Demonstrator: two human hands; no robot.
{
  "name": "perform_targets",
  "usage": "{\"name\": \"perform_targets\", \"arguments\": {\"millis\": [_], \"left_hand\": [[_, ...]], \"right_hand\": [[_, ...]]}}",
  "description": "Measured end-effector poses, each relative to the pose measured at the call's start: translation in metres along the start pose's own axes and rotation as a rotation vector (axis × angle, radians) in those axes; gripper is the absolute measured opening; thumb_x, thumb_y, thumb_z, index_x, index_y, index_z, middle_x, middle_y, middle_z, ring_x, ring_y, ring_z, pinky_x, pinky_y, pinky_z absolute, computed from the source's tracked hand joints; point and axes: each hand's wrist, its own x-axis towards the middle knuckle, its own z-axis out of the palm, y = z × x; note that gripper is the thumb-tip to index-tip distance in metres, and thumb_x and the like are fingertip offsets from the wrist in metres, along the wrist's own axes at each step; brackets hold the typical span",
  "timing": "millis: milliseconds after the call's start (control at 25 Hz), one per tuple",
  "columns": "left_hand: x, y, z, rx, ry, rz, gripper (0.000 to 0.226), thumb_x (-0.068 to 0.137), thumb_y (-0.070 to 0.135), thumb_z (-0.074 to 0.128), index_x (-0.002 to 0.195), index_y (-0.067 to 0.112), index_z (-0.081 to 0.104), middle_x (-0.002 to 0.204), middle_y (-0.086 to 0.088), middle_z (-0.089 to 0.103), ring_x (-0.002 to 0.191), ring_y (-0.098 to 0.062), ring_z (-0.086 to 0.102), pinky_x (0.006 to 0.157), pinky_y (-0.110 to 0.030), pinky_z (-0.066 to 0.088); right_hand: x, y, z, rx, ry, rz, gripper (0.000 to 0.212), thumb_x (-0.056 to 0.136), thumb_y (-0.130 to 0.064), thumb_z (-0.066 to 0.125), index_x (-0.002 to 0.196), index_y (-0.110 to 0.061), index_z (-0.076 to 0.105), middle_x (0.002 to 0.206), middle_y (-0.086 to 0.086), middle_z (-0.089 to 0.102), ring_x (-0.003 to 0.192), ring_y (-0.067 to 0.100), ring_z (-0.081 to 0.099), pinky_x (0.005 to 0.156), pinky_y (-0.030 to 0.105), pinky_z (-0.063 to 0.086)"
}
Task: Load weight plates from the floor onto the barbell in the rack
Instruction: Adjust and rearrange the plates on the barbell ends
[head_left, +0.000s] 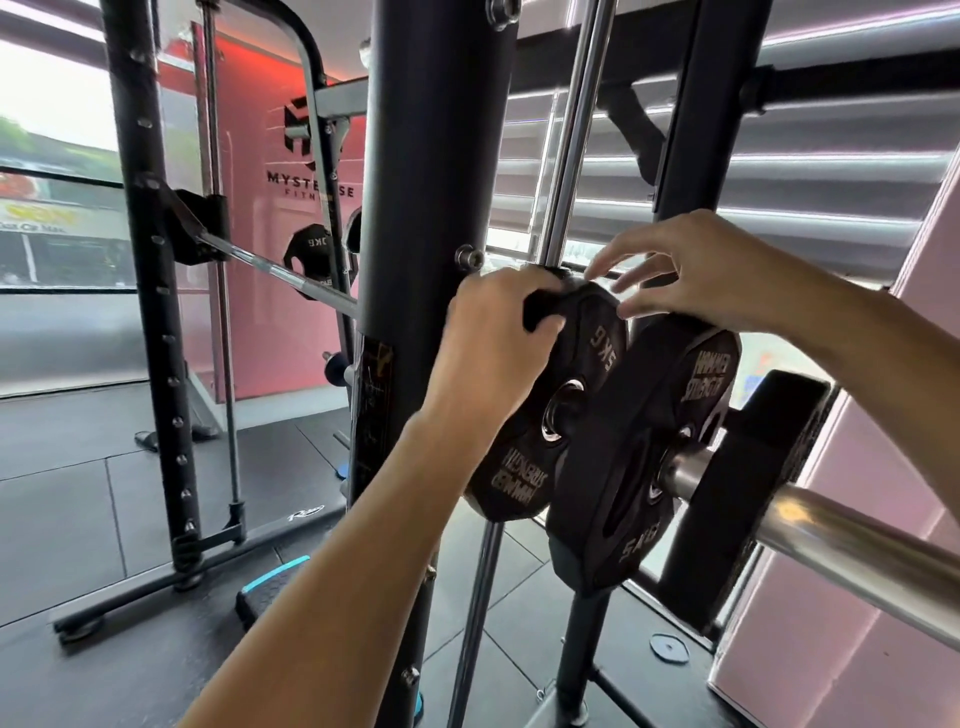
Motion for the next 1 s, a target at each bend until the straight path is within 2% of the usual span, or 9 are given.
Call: {"name": "perform_targets", "arguments": {"millis": [120,200,360,520,600,680,800,920,1000], "left_hand": [[0.02,0.009,-0.006,-0.022,-0.201,-0.077,0.035,0.081,0.025,0.081,0.115,0.021,0.069,0.107,0.008,0.069,0.095,-0.006,0.064,0.086,-0.024,0.053],[0.007,0.003,-0.011,0.066,-0.195,-0.063,0.035,0.082,0.022,0.076,0.115,0.023,0.064,0.104,0.011,0.064,0.093,-0.007,0.063,0.082,-0.024,0.052],[-0.002,-0.001,-0.004,0.044,-0.165,-0.037,0.045,0.091,0.016,0.068,0.134,0.027,0.061,0.126,0.007,0.067,0.116,-0.01,0.061,0.107,-0.028,0.046],[0.026,0.015,0.004,0.074,-0.223,-0.074,0.042,0.086,0.021,0.075,0.126,0.023,0.065,0.115,0.006,0.068,0.107,-0.012,0.063,0.098,-0.03,0.051],[0.023,0.013,-0.004,0.074,-0.259,-0.152,0.039,0.084,0.023,0.077,0.121,0.023,0.063,0.105,0.01,0.066,0.094,-0.011,0.065,0.085,-0.026,0.053],[0.011,0.006,-0.014,0.056,-0.3,-0.198,0.044,0.084,0.021,0.076,0.125,0.028,0.06,0.107,0.012,0.066,0.09,-0.008,0.067,0.079,-0.025,0.057],[0.007,0.004,-0.015,0.02,-0.275,-0.157,0.046,0.086,0.02,0.074,0.129,0.03,0.061,0.113,0.01,0.069,0.099,-0.008,0.067,0.088,-0.028,0.056],[0.024,0.005,-0.003,0.042,-0.331,-0.154,0.048,0.09,0.024,0.071,0.137,0.029,0.06,0.126,0.006,0.067,0.115,-0.013,0.062,0.098,-0.026,0.047],[0.03,0.008,0.001,0.024,-0.326,-0.129,0.044,0.089,0.027,0.073,0.133,0.024,0.064,0.126,0.006,0.067,0.118,-0.01,0.06,0.098,-0.021,0.043]], "right_hand": [[-0.003,0.0,-0.001,-0.145,0.083,-0.001,0.012,0.082,-0.023,0.078,0.093,-0.021,0.073,0.089,-0.012,0.069,0.086,0.008,0.068,0.079,0.029,0.05],[-0.009,0.003,-0.004,-0.191,0.089,0.016,0.013,0.085,-0.035,0.072,0.085,-0.022,0.073,0.082,-0.013,0.067,0.08,0.002,0.062,0.072,0.025,0.044],[-0.023,0.003,-0.005,-0.012,-0.036,0.049,0.038,0.083,-0.058,0.052,0.086,-0.027,0.075,0.082,-0.016,0.071,0.079,-0.004,0.063,0.074,0.02,0.041],[-0.015,0.005,-0.007,0.08,-0.051,0.068,0.028,0.084,-0.051,0.064,0.102,-0.031,0.071,0.097,-0.017,0.071,0.094,-0.003,0.065,0.091,0.028,0.048],[-0.004,0.005,-0.006,0.028,-0.077,0.085,0.037,0.079,-0.044,0.075,0.113,-0.031,0.066,0.104,-0.013,0.069,0.097,0.005,0.066,0.095,0.035,0.051],[0.009,0.003,-0.004,-0.064,-0.076,0.083,0.048,0.076,-0.04,0.081,0.12,-0.032,0.064,0.108,-0.009,0.067,0.098,0.01,0.065,0.095,0.037,0.05],[0.02,-0.002,0.001,-0.106,-0.097,0.038,0.042,0.08,-0.037,0.079,0.12,-0.03,0.068,0.118,-0.009,0.066,0.101,0.008,0.062,0.093,0.03,0.048],[0.02,-0.002,0.008,-0.16,0.02,0.05,0.028,0.084,-0.044,0.072,0.106,-0.025,0.072,0.108,-0.005,0.071,0.098,0.013,0.065,0.085,0.03,0.048],[0.009,-0.002,0.002,-0.178,0.084,0.067,0.04,0.082,-0.058,0.064,0.099,-0.023,0.072,0.101,-0.003,0.071,0.094,0.014,0.066,0.08,0.031,0.046]]}}
